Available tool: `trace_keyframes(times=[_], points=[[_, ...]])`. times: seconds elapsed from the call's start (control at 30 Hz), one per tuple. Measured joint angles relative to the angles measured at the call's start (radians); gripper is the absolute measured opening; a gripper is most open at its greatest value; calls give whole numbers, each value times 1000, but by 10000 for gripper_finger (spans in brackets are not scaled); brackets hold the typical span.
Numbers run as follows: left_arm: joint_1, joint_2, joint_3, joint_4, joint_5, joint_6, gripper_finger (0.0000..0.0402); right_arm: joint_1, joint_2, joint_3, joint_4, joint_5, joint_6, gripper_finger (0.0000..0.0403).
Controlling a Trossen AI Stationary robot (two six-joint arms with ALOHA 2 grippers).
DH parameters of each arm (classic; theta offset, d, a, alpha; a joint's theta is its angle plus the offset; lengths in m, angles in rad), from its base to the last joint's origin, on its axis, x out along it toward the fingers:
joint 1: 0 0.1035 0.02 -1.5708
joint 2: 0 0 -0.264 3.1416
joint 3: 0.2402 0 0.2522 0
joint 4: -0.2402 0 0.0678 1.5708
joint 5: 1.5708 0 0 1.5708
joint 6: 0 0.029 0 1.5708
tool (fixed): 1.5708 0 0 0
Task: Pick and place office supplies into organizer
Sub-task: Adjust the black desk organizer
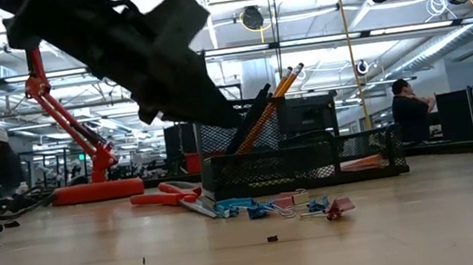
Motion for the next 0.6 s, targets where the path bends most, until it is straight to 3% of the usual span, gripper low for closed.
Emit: trace_keyframes(times=[0.23, 0.6], points=[[58, 0, 0, -81, -10, 0, 44, 0, 0, 0, -6, 0, -2, 0], [116, 0, 0, -79, -19, 31, 44, 0, 0, 0, -6, 0, -3, 0]])
